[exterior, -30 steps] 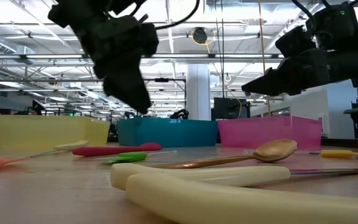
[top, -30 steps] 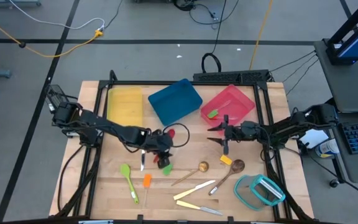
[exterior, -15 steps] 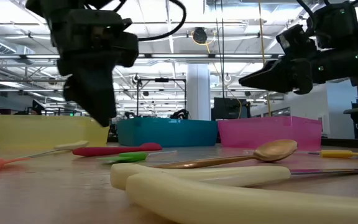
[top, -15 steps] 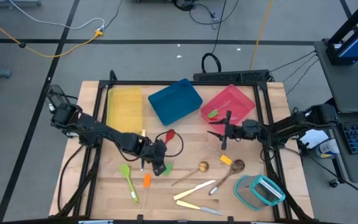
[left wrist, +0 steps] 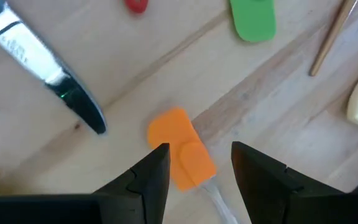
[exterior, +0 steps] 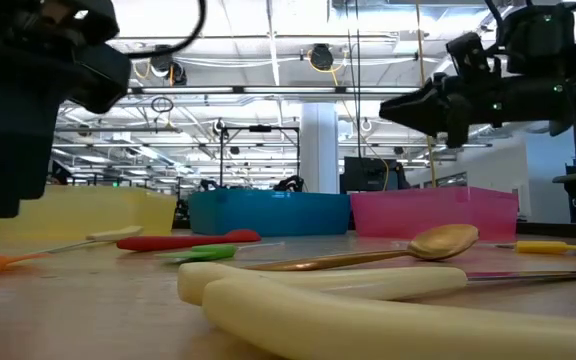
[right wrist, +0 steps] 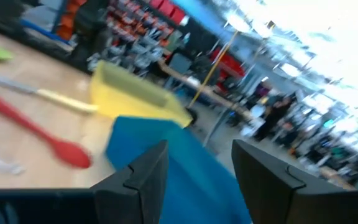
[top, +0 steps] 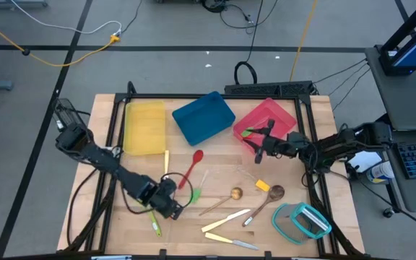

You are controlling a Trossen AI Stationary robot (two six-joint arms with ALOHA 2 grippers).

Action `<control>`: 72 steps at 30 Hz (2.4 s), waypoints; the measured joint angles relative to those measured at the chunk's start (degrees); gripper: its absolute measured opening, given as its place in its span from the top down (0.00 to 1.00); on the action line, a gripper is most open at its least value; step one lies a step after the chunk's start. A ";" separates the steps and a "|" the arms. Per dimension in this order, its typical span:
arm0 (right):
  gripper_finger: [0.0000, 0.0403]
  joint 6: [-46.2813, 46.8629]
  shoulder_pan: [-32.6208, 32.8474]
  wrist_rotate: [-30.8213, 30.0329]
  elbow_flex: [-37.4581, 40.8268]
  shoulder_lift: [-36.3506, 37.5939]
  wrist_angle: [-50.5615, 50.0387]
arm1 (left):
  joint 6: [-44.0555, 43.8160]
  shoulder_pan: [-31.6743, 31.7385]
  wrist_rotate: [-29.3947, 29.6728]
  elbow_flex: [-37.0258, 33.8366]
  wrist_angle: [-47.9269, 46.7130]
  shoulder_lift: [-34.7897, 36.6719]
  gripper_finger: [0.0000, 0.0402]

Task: Pick & Place Kitchen Items
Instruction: Put the orange spatula into the red bin

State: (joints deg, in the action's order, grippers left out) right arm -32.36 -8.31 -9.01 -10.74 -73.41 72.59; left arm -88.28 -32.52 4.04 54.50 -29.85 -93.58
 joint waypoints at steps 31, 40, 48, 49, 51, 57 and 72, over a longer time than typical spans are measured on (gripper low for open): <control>0.58 0.31 -4.38 0.27 0.00 0.00 7.98 | -8.05 -3.39 3.90 -0.02 0.00 -4.66 0.53; 0.58 1.71 -4.38 0.27 0.00 0.00 7.24 | -5.01 -1.84 5.19 -0.02 -0.06 -4.87 0.40; 0.58 1.64 -4.35 0.30 0.00 0.00 7.35 | -8.26 -2.36 4.62 0.15 1.27 -7.13 0.39; 0.58 1.64 -4.35 0.30 0.00 0.00 7.33 | -8.81 -2.42 4.68 0.15 1.29 -7.15 0.39; 0.58 1.59 -4.35 0.30 0.00 0.00 7.34 | -9.62 -2.44 4.46 0.14 1.15 -7.04 0.39; 0.58 1.49 -4.35 0.30 0.00 0.00 7.33 | -12.27 -3.20 3.09 0.09 0.22 -7.00 0.41; 0.58 1.06 -4.35 0.30 0.00 0.00 7.35 | -13.41 -2.80 -1.82 0.04 1.50 -6.54 0.60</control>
State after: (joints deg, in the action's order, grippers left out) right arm -31.30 -12.67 -8.71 -10.74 -73.41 79.94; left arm -101.69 -35.32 2.22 54.54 -28.35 -100.12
